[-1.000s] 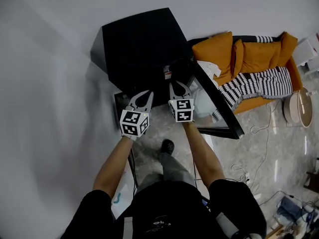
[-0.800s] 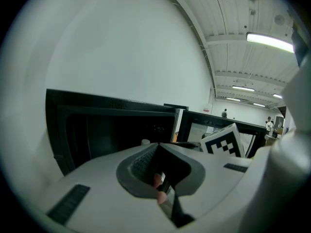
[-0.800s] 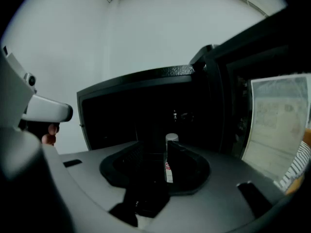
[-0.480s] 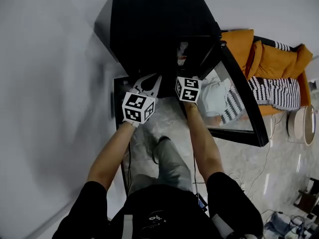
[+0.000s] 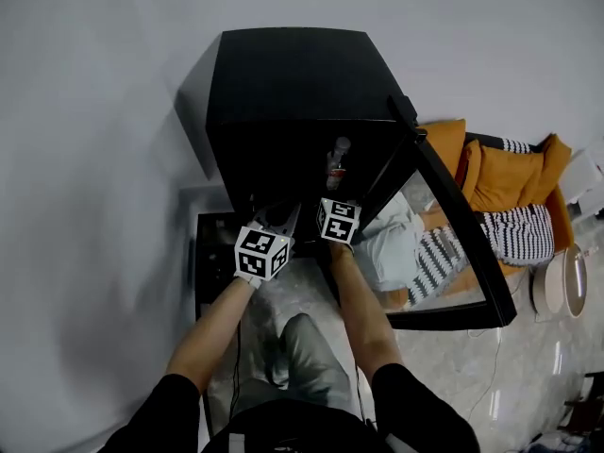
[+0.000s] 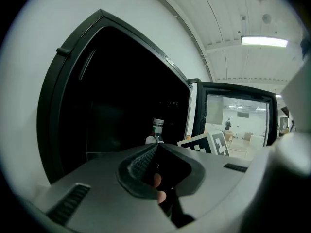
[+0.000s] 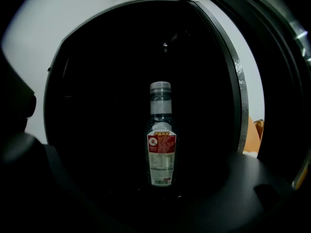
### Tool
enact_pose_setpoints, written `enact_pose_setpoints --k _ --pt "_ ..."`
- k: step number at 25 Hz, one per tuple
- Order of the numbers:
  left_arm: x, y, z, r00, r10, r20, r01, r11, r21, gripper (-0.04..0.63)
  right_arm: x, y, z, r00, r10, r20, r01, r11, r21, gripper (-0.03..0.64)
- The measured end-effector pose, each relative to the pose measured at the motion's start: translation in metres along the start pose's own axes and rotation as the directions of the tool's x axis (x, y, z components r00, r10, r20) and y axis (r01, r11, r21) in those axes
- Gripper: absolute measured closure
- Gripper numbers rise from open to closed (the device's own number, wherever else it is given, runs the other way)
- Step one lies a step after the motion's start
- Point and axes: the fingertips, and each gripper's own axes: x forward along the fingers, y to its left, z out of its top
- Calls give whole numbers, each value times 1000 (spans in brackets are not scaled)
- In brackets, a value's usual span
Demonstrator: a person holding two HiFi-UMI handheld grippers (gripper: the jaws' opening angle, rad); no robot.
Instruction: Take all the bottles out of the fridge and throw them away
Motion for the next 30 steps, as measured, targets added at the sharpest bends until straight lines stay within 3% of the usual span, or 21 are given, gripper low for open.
enact_pose_setpoints --k 5,9,14,23,30 --pt "10 12 -4 1000 -2 24 2 1000 -2 594 25 -10 3 999 -42 35 42 999 6 272" --pt "10 21 -10 1000 3 22 -3 1000 -7 594 42 -14 -7 997 -79 -1 79 996 -46 273" --pt "5 37 -16 1000 29 -9 -29 999 -36 594 38 -12 -12 996 -88 -14 87 995 -45 313" --pt "-17 13 17 995 17 -99 -23 998 -58 594 -48 15 -7 997 -35 -71 32 999 -31 325" --pt "-43 -24 72 990 9 -141 -20 997 -72 594 -129 28 48 994 11 -106 -16 999 -43 324"
